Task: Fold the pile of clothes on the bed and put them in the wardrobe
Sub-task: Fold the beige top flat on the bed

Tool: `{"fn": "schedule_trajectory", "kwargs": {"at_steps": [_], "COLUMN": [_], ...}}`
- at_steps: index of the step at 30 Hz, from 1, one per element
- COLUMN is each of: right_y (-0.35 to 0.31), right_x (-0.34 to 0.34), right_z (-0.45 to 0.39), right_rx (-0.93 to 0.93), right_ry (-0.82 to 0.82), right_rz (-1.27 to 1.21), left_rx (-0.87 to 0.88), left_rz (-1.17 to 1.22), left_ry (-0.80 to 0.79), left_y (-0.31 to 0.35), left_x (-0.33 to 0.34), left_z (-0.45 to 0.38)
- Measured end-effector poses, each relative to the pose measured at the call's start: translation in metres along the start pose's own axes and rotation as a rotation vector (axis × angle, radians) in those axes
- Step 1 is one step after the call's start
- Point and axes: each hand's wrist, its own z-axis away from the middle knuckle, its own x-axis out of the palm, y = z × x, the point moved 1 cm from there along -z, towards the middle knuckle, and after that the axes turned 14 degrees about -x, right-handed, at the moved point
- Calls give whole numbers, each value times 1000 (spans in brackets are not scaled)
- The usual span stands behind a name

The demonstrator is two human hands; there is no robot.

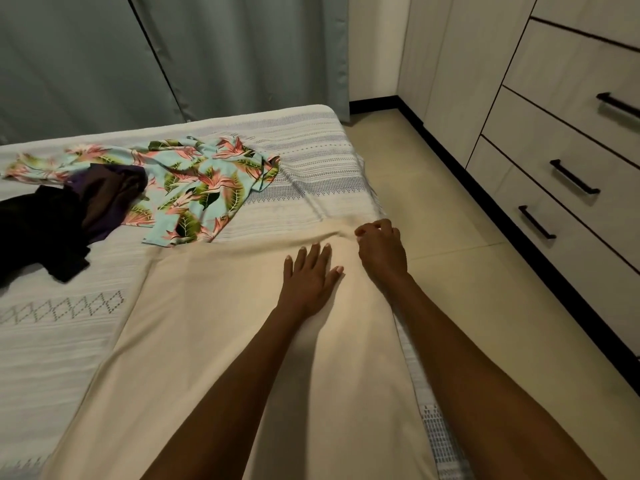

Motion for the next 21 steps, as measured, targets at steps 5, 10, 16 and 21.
{"fn": "schedule_trajectory", "kwargs": {"at_steps": [5, 10, 16, 21], "right_y": [-33, -71, -73, -56], "right_x": [-2, 11, 28, 39], "right_z": [4, -9, -40, -43], "right_rx": [56, -163, -150, -143], "right_ry": [-41, -144, -190, -162], "right_rz": [193, 169, 248, 390], "left_rx": [-56, -228, -542, -704], "left_rz": [15, 50, -45, -142], "left_ry": [141, 286, 364, 303], "left_y": [-41, -106, -185, -234], "left_x": [-21, -55, -92, -95], "left_z": [18, 23, -7, -30]}}
